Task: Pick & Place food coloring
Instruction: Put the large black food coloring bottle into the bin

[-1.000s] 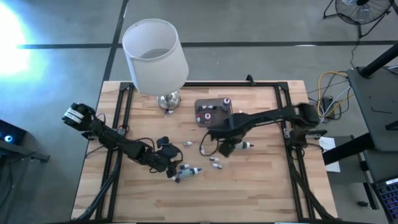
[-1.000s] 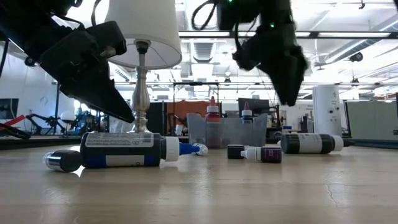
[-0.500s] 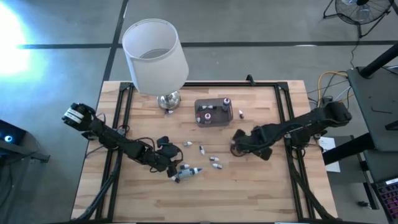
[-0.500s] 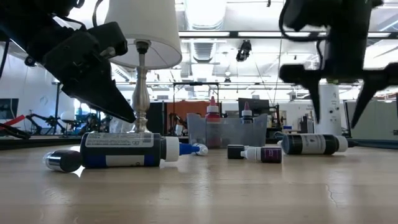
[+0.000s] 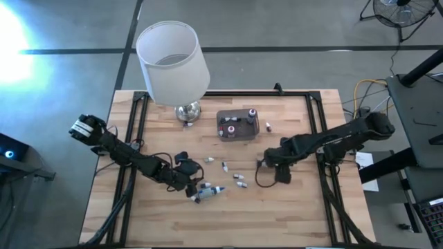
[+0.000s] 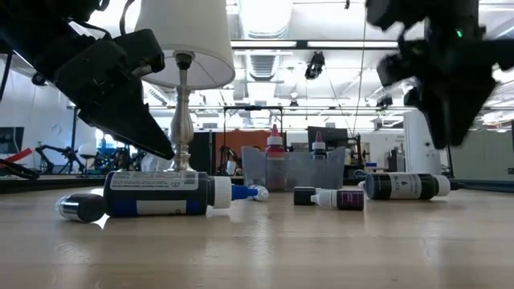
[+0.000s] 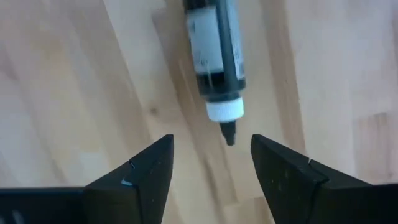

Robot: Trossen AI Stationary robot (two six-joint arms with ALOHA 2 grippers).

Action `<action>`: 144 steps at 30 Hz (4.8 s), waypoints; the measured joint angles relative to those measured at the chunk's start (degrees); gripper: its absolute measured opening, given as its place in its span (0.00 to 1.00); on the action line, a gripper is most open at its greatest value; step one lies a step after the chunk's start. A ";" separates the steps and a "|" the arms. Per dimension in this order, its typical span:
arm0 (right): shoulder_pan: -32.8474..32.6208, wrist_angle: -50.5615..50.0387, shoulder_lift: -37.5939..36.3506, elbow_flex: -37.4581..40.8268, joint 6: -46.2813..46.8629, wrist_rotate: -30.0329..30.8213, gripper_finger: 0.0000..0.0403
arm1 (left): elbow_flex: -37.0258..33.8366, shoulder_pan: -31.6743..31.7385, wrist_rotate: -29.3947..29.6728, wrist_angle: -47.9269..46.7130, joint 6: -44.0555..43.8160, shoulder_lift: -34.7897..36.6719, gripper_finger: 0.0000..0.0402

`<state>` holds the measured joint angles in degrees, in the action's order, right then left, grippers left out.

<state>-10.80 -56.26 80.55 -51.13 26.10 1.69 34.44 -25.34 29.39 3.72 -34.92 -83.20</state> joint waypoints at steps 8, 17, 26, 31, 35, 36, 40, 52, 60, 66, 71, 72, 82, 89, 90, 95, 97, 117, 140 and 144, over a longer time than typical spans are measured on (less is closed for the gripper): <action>-0.05 7.43 2.69 5.29 -6.59 2.08 0.54 | 0.00 0.00 0.02 -0.06 -2.74 -0.01 0.48; 0.12 15.04 2.51 9.83 -7.12 3.16 0.54 | 0.02 0.11 0.35 -0.32 -3.70 -0.01 0.48; 0.18 18.10 4.08 12.48 -6.80 2.85 0.54 | 0.03 0.13 0.57 -0.51 -3.74 -0.02 0.48; 0.36 18.26 4.10 12.68 -6.79 2.56 0.47 | 0.04 0.13 0.57 -0.87 -4.09 -0.02 0.48; 0.36 16.94 4.17 12.02 -6.85 2.34 0.36 | 0.04 0.13 0.56 -0.80 -4.13 -0.02 0.48; 0.43 15.84 4.21 11.71 -7.12 2.51 0.33 | 0.04 0.13 0.55 -0.80 -4.15 -0.02 0.48; 0.56 10.72 4.32 9.36 -9.83 3.22 0.20 | 0.04 0.15 0.55 -0.80 -4.25 -0.02 0.48; 2.42 2.37 2.45 5.61 -8.58 1.35 0.16 | 0.04 0.26 0.54 -0.82 -4.28 -0.02 0.48; 2.62 6.82 2.93 5.80 -13.11 -0.21 0.51 | 0.04 0.26 0.52 -0.83 -4.28 -0.02 0.48; 3.40 9.73 5.23 6.55 -15.62 -0.17 0.65 | 0.04 0.26 0.52 -0.80 -4.35 -0.02 0.48; 3.30 11.87 8.93 6.60 -15.96 -0.25 0.64 | 0.04 0.26 0.52 -0.91 -4.38 -0.02 0.48; 3.34 11.90 9.40 6.55 -16.13 -0.45 0.62 | 0.04 0.26 0.52 -0.88 -4.44 -0.02 0.48; 4.41 12.96 9.64 6.58 -16.76 -0.91 0.42 | 0.04 0.35 0.50 -1.12 -4.61 -0.02 0.48; 6.16 13.35 9.62 6.58 -16.72 -0.86 0.32 | 0.04 0.42 0.50 -1.20 -4.59 -0.02 0.48; 6.20 12.85 9.62 6.56 -16.94 -0.77 0.31 | 0.04 0.42 0.50 -1.20 -4.60 -0.02 0.48; 6.30 8.90 8.94 5.28 -17.30 2.80 0.28 | 0.04 0.42 0.50 -1.19 -4.60 -0.02 0.48; 6.27 4.59 8.83 2.69 -18.14 7.49 0.28 | 0.04 0.43 0.50 -1.24 -4.59 -0.02 0.48; 5.65 -34.02 28.15 -10.20 -32.53 22.49 0.29 | 0.04 1.14 2.10 -1.24 -4.27 -0.02 0.48; 5.57 -33.69 31.06 -15.19 -33.76 25.49 0.42 | 0.04 1.38 2.01 -1.57 -2.51 -0.02 0.48; 5.57 -33.72 30.93 -16.08 -33.70 25.47 0.47 | 0.02 1.36 1.99 -1.74 -2.71 -0.02 0.48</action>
<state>-5.23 -89.97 111.48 -67.21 -7.60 27.16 34.46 -23.99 31.38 1.98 -37.63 -83.22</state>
